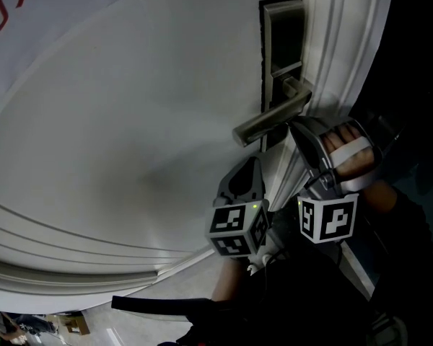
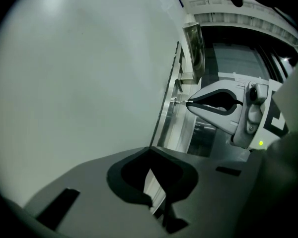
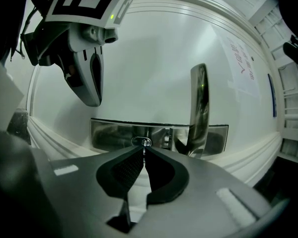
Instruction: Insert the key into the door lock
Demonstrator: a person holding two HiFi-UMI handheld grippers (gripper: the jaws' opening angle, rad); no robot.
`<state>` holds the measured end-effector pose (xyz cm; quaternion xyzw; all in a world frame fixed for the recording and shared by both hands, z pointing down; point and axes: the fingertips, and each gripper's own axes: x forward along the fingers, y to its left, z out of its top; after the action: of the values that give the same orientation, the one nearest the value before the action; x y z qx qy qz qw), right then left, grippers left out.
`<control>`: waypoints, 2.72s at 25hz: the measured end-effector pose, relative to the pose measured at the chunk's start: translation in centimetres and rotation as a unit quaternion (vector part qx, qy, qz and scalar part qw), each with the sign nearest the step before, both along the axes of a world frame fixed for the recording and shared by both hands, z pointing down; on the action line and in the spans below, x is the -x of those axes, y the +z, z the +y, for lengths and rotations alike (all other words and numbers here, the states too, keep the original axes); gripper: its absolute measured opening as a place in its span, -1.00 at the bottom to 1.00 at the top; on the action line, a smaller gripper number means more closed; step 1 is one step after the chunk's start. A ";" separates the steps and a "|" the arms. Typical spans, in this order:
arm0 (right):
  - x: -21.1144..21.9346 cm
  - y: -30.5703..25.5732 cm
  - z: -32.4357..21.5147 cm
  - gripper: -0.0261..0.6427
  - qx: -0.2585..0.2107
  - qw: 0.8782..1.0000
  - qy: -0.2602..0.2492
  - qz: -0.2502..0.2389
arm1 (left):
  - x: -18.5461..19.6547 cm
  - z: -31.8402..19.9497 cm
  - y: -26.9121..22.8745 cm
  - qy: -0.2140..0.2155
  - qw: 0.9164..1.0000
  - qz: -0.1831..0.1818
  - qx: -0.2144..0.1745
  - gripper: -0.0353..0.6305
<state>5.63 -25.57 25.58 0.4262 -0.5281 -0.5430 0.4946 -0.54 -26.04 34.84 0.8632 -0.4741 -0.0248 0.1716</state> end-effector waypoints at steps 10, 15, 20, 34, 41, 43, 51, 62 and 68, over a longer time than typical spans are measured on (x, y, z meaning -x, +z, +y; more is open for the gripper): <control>0.1 -0.1 -0.1 -0.88 -0.001 1.000 0.002 0.002 | 0.3 0.4 -0.1 0.001 1.000 0.000 0.010 -0.89; 0.1 -0.2 -0.1 -0.88 -0.004 1.000 0.003 0.001 | 0.6 0.2 0.0 -0.002 1.000 -0.001 0.011 -0.89; 0.1 0.0 -0.2 -0.88 -0.001 1.000 0.003 -0.005 | 0.7 0.1 0.1 -0.004 1.000 0.001 0.008 -0.89; 0.2 -0.1 -0.3 -0.88 0.002 1.000 0.003 -0.006 | 0.5 0.1 -1.0 -0.006 1.000 0.002 -0.015 -0.89; 0.2 0.0 -0.3 -0.88 0.000 1.000 0.000 -0.006 | 0.6 0.2 -0.9 -0.009 1.000 -0.001 -0.016 -0.89; 0.2 0.0 -0.3 -0.88 0.001 1.000 -0.001 -0.006 | 0.5 0.2 -0.8 -0.010 1.000 -0.002 -0.015 -0.89; 0.2 -0.1 -0.2 -0.88 0.000 1.000 -0.004 -0.006 | 0.4 0.2 -0.9 -0.008 1.000 -0.001 -0.012 -0.89; 0.2 -0.1 -0.2 -0.88 0.001 1.000 -0.006 -0.007 | 0.1 0.2 -0.8 -0.007 1.000 0.002 -0.008 -0.89; 0.1 -0.1 -0.2 -0.88 0.003 1.000 -0.007 -0.008 | 0.0 0.1 -1.0 -0.008 1.000 0.004 -0.010 -0.89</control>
<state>5.51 -25.81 25.43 0.4253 -0.5366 -0.5413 0.4881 -0.59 -25.97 33.84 0.8612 -0.4798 -0.0340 0.1641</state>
